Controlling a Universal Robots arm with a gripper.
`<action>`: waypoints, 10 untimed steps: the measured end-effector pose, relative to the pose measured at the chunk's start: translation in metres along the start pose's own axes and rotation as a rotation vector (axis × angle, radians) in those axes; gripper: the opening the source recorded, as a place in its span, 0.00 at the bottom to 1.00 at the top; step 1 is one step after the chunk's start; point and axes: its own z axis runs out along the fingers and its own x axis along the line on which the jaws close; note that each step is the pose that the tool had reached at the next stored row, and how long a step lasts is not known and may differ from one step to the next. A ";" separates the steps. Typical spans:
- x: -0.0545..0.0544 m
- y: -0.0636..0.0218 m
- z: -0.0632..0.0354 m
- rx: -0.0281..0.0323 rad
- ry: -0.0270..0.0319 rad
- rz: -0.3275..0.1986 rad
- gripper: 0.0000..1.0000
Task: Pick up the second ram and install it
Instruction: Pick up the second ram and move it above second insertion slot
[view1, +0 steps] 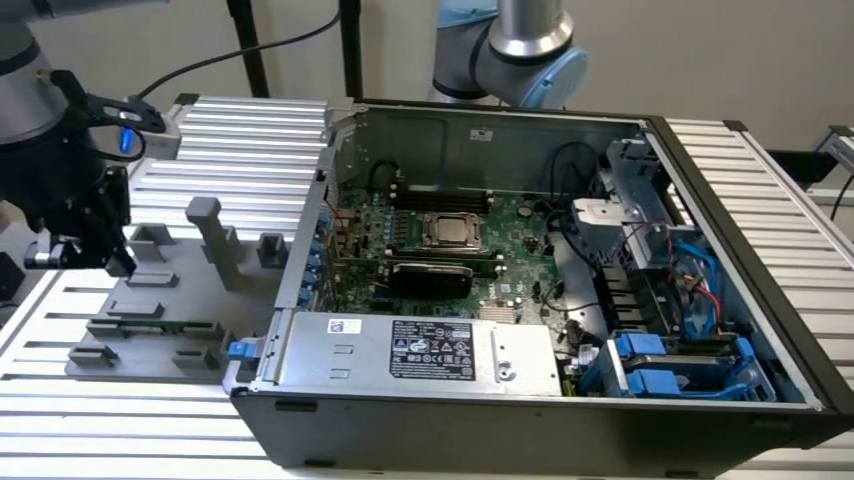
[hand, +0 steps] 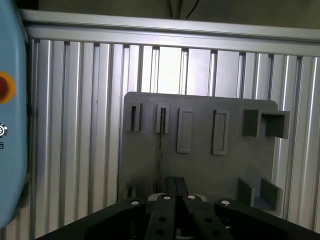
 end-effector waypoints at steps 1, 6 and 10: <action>0.001 -0.0010 0.0013 0.0000 0.0000 0.000 0.12; 0.003 -0.0077 0.0082 -0.0001 0.0000 -0.002 0.36; 0.004 -0.0100 0.0152 -0.0001 0.0000 -0.003 0.42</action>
